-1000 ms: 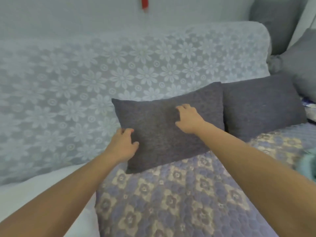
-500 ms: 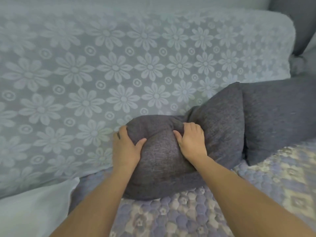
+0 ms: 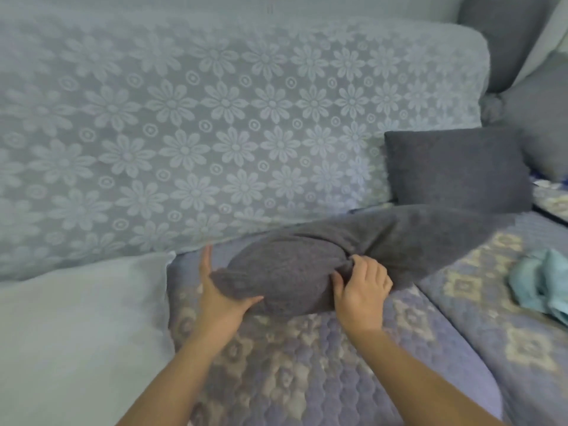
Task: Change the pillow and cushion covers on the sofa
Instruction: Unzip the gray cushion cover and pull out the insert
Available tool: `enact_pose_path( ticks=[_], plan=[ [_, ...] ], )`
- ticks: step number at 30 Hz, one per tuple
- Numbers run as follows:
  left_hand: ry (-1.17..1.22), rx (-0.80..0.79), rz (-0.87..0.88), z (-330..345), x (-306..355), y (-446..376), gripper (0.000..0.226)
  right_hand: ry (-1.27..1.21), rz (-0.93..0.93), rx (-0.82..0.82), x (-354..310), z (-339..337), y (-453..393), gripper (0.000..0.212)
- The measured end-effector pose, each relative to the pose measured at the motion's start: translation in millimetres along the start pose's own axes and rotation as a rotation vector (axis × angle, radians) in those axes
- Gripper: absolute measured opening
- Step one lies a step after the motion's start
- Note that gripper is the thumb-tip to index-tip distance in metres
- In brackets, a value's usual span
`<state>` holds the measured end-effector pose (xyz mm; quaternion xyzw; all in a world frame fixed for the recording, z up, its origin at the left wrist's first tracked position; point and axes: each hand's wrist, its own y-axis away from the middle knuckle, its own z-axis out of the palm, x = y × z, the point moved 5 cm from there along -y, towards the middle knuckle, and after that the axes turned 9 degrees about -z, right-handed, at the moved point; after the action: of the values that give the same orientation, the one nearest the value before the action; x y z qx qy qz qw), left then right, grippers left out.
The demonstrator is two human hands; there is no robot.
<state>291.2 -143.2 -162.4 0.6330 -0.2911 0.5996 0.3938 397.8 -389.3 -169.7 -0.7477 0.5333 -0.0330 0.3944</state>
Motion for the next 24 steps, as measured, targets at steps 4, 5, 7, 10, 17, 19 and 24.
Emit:
enact_pose_path(
  ticks=[4,5,7,10,17,19,24],
  plan=[
    [-0.630,-0.070,0.209,6.7,-62.0,55.7,0.014,-0.057,0.263,-0.073,21.6,-9.7,106.2,0.054],
    [-0.818,-0.057,0.318,7.2,-75.0,64.7,0.016,-0.102,0.332,-0.087,21.6,-9.3,123.6,0.054],
    [-1.064,-0.114,0.562,9.8,-85.9,88.1,0.026,-0.197,0.453,-0.128,21.2,-14.0,140.8,0.042],
    [-1.287,-0.216,0.756,-1.5,-85.9,117.7,0.020,-0.355,0.677,-0.102,35.0,-51.9,133.4,0.028],
    [-1.731,-0.735,0.706,-33.2,-81.2,172.7,0.028,-0.223,-0.011,0.042,6.6,-139.0,71.5,0.017],
    [-1.691,-0.810,0.472,-48.5,-68.4,167.5,0.023,-0.206,-0.035,-0.140,6.7,-105.5,56.1,0.024],
    [-0.798,-0.254,-0.390,-71.9,-8.4,111.1,0.007,0.033,0.007,-0.437,7.0,-33.2,53.7,0.043]
  ],
)
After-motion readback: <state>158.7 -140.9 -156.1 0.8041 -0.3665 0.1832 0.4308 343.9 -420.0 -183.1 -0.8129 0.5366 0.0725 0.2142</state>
